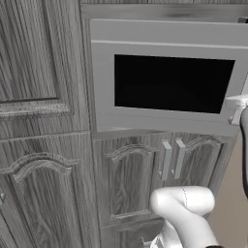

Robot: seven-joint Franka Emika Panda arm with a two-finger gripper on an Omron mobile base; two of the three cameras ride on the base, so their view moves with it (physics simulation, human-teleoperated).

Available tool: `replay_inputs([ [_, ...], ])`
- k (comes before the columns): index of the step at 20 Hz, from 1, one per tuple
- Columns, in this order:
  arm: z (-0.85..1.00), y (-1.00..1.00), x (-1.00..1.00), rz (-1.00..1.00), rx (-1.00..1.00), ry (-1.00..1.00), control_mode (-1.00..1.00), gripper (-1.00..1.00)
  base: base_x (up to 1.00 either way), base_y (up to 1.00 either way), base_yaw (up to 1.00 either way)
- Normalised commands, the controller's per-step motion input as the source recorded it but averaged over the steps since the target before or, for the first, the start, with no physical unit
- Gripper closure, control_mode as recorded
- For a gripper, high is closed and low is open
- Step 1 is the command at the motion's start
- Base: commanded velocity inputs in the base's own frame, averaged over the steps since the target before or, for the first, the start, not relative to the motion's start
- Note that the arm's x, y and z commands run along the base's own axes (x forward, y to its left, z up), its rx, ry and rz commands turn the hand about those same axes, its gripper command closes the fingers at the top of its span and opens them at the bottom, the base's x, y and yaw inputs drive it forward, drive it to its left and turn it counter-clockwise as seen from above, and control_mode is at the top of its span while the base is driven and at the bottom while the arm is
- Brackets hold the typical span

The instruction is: Place the sponge inside the microwave to prepare for sanitizing.

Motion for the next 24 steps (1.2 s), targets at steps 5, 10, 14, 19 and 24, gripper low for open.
replay_inputs([
  [5,0.12,0.19,-0.65,-0.04,0.0,0.05,-1.0,1.0,0.0,0.0,0.0],
  [10,0.08,0.31,-0.63,-0.1,0.0,0.0,-1.0,1.0,0.0,0.0,0.0],
  [14,0.09,0.35,-0.56,-0.11,0.0,0.0,-1.0,1.0,0.0,0.0,0.0],
  [19,0.18,0.3,-0.5,-0.11,0.0,0.0,-1.0,1.0,0.0,0.0,0.0],
  [24,0.2,0.28,-0.48,-0.1,0.0,0.0,-1.0,1.0,0.0,0.0,0.0],
])
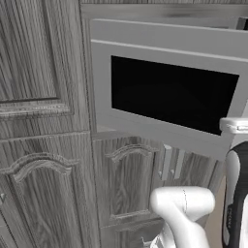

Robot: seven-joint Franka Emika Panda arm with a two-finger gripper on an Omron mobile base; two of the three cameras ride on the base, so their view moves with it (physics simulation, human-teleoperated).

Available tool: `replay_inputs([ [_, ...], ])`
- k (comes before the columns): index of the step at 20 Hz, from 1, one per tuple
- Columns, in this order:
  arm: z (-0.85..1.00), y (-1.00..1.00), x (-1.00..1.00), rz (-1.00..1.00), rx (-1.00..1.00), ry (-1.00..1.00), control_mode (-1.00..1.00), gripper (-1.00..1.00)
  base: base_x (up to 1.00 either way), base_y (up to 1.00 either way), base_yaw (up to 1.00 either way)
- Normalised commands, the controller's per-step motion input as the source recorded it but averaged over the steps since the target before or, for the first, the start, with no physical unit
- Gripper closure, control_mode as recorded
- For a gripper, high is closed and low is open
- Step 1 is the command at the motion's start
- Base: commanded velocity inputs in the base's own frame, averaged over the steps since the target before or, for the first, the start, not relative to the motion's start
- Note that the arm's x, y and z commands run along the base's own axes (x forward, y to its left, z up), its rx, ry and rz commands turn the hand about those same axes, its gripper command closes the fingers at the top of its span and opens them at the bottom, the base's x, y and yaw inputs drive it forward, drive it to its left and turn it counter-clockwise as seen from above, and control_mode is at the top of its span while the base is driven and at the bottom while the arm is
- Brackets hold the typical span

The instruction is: Place the sponge inside the microwave to prepare for sanitizing.

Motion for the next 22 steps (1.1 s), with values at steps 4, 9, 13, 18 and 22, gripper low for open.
replay_inputs([
  [4,0.22,0.27,-0.47,-0.09,0.0,0.03,-1.0,1.0,0.0,0.0,0.0],
  [9,0.25,0.21,-0.42,-0.07,0.06,0.15,-1.0,1.0,0.0,0.0,0.0],
  [13,0.15,0.17,-0.35,-0.06,0.08,0.14,-1.0,1.0,0.0,0.0,0.0],
  [18,0.07,0.13,-0.26,-0.04,0.07,0.08,-1.0,-1.0,0.0,0.0,0.0],
  [22,0.0,-0.09,-0.28,0.0,0.02,0.0,-1.0,-1.0,0.0,0.0,0.0],
])
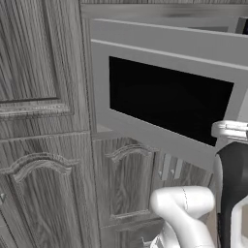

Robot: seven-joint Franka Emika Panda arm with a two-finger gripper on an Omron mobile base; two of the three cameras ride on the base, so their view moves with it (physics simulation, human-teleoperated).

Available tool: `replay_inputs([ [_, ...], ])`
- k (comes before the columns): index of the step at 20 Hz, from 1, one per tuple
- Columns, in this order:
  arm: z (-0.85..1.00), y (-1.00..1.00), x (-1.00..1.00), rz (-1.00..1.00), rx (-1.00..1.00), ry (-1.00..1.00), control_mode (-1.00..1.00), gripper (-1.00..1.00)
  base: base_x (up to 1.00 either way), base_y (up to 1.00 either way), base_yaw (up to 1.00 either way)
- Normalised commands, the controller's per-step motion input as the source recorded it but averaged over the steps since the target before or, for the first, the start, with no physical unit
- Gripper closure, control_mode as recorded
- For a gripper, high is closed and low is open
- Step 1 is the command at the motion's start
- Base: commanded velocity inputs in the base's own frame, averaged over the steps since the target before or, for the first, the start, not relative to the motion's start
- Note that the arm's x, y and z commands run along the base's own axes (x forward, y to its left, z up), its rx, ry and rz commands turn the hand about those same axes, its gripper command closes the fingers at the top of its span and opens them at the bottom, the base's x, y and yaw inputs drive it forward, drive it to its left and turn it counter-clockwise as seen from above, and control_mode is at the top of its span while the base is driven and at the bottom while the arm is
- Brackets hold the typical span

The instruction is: Place the sponge inside the microwave to prepare for sanitizing.

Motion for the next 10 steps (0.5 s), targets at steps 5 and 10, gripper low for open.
replay_inputs([
  [5,-0.05,-0.14,-0.4,0.0,0.04,0.0,-1.0,-1.0,0.0,0.0,0.0],
  [10,-0.02,-0.15,-0.45,0.0,0.12,-0.05,-1.0,-1.0,0.0,0.0,0.0],
])
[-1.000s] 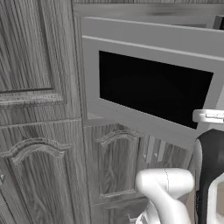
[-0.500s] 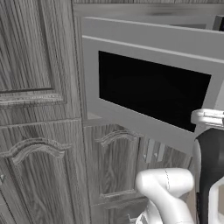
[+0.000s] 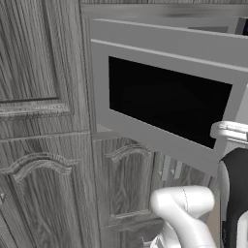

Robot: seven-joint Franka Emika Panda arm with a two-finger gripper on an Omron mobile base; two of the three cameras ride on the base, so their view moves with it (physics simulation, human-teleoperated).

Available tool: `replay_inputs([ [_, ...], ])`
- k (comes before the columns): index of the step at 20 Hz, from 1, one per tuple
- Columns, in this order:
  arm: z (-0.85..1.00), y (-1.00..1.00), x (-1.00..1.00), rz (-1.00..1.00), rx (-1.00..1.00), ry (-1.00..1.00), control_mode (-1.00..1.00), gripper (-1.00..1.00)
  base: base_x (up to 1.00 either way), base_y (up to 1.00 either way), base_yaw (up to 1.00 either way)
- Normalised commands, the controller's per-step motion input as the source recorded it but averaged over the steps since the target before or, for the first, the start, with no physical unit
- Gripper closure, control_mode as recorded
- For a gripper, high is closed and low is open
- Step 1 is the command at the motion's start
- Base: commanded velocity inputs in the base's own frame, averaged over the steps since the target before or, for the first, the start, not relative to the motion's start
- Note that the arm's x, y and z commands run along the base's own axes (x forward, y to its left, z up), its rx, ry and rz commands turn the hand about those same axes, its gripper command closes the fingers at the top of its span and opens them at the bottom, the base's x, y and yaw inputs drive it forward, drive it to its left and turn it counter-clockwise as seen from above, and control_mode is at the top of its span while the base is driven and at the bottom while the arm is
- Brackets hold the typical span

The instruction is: Place the sponge inside the microwave to prepare for sanitizing.

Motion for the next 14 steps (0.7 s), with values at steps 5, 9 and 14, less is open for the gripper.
replay_inputs([
  [5,0.01,-0.23,-0.2,0.0,0.2,-0.03,-1.0,-1.0,0.0,0.0,0.0],
  [9,0.05,-0.27,-0.03,0.06,0.24,0.0,-1.0,-1.0,0.0,0.0,0.0],
  [14,0.09,-0.33,-0.3,0.02,0.16,-0.03,-1.0,-1.0,0.0,0.0,0.0],
])
